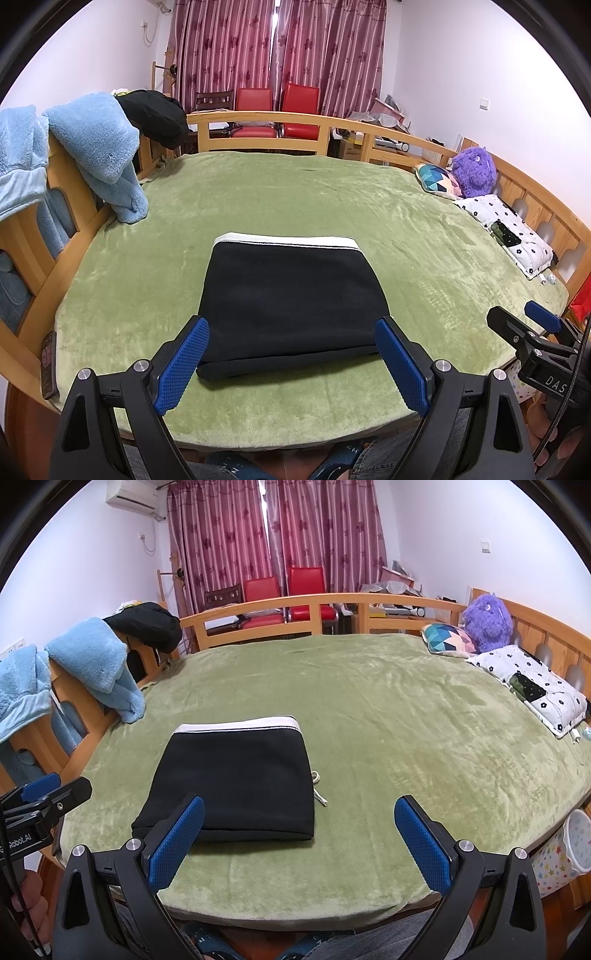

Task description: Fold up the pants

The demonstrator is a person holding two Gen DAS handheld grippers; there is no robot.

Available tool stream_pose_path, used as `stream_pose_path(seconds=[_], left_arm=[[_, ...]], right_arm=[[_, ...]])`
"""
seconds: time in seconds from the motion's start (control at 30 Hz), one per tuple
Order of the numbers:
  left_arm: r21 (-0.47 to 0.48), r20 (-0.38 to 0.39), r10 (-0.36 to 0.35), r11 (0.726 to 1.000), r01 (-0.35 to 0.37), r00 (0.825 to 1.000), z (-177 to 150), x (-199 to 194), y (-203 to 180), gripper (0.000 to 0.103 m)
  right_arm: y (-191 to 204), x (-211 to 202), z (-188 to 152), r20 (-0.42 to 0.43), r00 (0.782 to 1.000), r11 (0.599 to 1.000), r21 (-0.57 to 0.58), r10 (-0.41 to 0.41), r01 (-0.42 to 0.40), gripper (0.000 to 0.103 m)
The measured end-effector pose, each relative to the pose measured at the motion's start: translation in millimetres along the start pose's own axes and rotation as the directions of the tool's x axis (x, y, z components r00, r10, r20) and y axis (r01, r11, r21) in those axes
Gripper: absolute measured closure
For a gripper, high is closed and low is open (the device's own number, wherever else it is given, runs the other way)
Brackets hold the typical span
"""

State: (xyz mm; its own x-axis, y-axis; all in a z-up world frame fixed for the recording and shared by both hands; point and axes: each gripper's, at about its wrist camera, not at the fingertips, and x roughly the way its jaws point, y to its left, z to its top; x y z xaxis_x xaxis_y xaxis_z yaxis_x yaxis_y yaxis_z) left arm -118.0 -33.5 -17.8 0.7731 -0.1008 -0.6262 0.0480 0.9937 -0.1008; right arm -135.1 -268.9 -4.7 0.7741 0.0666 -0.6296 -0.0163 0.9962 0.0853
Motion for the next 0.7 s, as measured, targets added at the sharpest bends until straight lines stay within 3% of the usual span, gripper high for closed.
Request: stream_pose_path(seconds=[0.7], left_arm=[[0.0,0.001,-0.002,1.0,0.002,1.0,-0.8,-0.3,1.6,0.012]], right_arm=[[9.8,0.0,1.3,0.005,1.0,1.0,-0.002,0.001,-0.001,0.002]])
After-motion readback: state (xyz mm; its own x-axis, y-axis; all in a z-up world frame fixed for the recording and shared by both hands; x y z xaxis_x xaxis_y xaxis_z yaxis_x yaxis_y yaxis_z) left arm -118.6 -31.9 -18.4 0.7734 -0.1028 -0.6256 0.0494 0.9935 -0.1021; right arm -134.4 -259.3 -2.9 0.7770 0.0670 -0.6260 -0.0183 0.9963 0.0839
